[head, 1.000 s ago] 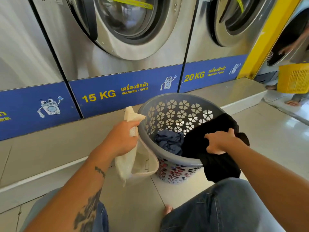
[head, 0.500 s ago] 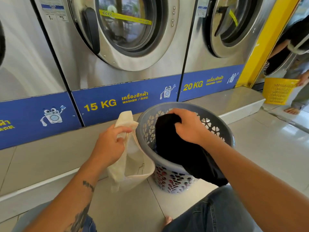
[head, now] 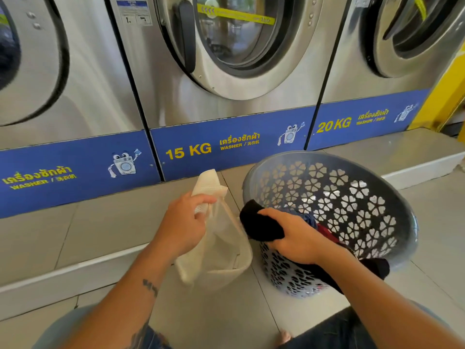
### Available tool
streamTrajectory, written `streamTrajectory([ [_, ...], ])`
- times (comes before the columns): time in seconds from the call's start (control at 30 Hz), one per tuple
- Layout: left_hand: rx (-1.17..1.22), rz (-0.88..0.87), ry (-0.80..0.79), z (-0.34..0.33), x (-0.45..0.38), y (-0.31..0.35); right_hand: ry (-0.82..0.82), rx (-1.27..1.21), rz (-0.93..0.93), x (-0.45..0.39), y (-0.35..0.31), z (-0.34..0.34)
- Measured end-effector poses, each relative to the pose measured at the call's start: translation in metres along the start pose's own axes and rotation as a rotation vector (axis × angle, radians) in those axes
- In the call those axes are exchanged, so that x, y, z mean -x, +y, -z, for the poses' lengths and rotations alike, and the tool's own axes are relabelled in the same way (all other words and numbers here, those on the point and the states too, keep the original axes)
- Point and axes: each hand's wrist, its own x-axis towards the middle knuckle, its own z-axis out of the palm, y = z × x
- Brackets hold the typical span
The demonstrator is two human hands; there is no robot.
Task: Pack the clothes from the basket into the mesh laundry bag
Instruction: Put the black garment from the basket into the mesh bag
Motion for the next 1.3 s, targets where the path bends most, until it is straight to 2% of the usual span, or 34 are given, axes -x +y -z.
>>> streamTrajectory([
  [0.13, -0.019, 0.007, 0.003, 0.001, -0.001, 0.003, 0.257, 0.017, 0.044, -0.002, 0.000, 0.006],
  [0.27, 0.041, 0.016, 0.007, 0.005, -0.003, 0.009, 0.536, -0.254, 0.126, 0.003, -0.031, 0.019],
  [0.33, 0.091, 0.031, 0.010, 0.008, -0.004, 0.014, 0.637, -0.439, 0.163, 0.006, -0.053, 0.018],
  [0.4, 0.163, 0.058, 0.029, 0.012, -0.004, 0.017, 0.686, -0.504, 0.176, 0.005, -0.068, 0.008],
  [0.47, 0.247, 0.083, 0.039, 0.017, -0.001, 0.020, 0.569, -0.378, 0.187, 0.001, -0.076, -0.008],
  [0.57, 0.310, 0.079, 0.035, 0.022, 0.004, 0.019, 0.233, 0.104, 0.222, -0.011, -0.076, -0.037],
  [0.67, 0.261, 0.116, 0.028, 0.025, 0.008, 0.016, 0.056, 0.595, 0.302, -0.019, -0.072, -0.052],
  [0.73, 0.257, 0.134, 0.023, 0.027, 0.010, 0.013, -0.035, 0.717, 0.314, -0.021, -0.071, -0.049],
  [0.8, 0.260, 0.144, 0.023, 0.028, 0.010, 0.013, -0.068, 0.668, 0.337, -0.018, -0.072, -0.039],
  [0.9, 0.270, 0.157, 0.030, 0.029, 0.007, 0.011, 0.077, 0.617, 0.357, -0.011, -0.070, -0.019],
  [0.97, 0.293, 0.156, 0.028, 0.028, 0.005, 0.012, 0.144, 0.666, 0.204, -0.008, -0.063, -0.009],
  [1.07, 0.295, 0.147, 0.026, 0.025, 0.003, 0.018, 0.007, 0.571, -0.050, -0.012, -0.046, -0.005],
  [1.13, 0.278, 0.132, 0.023, 0.021, 0.002, 0.023, 0.020, 0.517, -0.042, -0.017, -0.037, -0.009],
  [1.3, 0.233, 0.138, 0.002, 0.017, 0.003, 0.024, 0.180, 0.470, 0.000, -0.019, -0.040, -0.008],
])
